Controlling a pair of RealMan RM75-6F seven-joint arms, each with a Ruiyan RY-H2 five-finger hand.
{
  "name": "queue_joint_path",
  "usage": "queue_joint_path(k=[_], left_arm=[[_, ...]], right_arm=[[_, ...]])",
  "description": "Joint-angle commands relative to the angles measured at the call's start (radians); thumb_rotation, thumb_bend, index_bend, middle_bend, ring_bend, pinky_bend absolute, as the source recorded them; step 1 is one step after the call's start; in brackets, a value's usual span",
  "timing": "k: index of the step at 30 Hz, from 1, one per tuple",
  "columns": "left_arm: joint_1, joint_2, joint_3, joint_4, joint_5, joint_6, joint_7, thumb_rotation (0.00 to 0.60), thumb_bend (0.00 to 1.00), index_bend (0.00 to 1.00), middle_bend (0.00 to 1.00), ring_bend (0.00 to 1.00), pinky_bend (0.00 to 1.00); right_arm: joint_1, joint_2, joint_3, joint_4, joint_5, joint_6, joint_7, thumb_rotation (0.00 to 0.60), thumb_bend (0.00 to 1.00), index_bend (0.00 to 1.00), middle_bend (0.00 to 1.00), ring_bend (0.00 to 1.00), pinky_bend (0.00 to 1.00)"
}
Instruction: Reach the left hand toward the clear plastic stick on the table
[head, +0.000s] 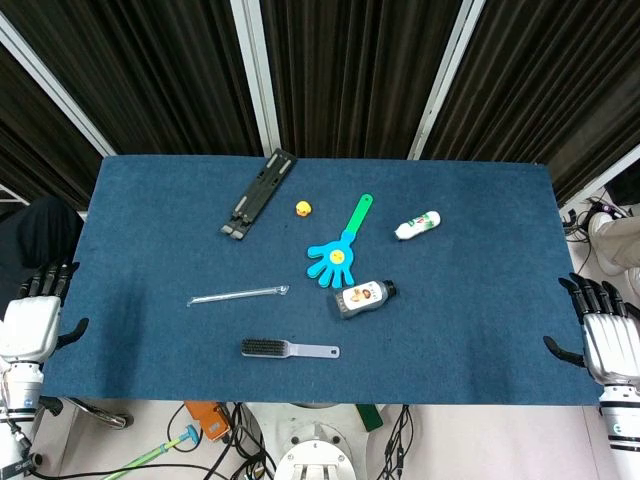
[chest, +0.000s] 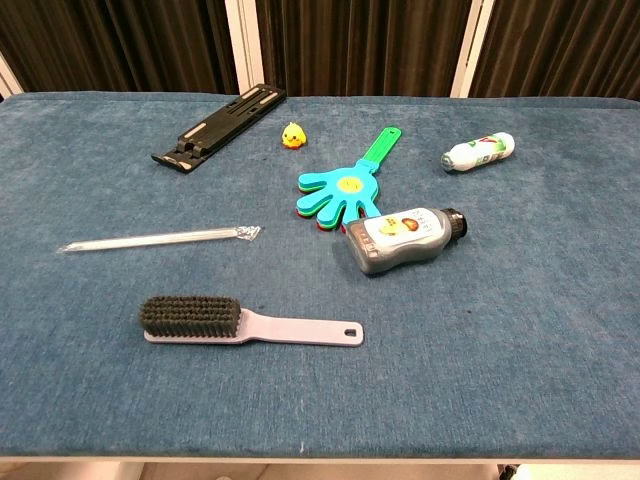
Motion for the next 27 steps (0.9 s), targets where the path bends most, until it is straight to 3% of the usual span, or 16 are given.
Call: queue_joint_path(k=[1,9,20,27], left_arm=[[0.003,0.001,-0.002,-0.001,0.001,0.007,-0.001,0.6,0.24,0.08,0.0,0.02,0.17],[0.009,0.009,0.002,-0.017,0.007,0.018,0.012,0.6,0.24,0.08,0.0,0.02,0.17],[-0.012,-0.022,0.01,-0.015,-0.029,-0.046,0.039,0.6,0.24,0.08,0.0,0.02,0.17],[-0.093,-0.064,0.031,-0.099,0.014,-0.157,0.113,0.6,0.24,0.08,0.0,0.03,0.17]], right_arm=[[0.0,0.001,-0.001,0.0,0.002,-0.003,0.0,0.6,0.32,0.18,0.14,0.14,0.1],[-0.005,0.001,-0.004,-0.001,-0.007,0.007,0.0,0.6,0.32,0.18,0.14,0.14,0.1],[-0.004,0.005,-0.009,-0.01,-0.007,-0.007,0.01,0.6,0.32,0.18,0.14,0.14,0.1],[0.004,0.003,-0.009,-0.015,0.002,-0.026,-0.001,0.6,0.32,0.18,0.14,0.14,0.1]])
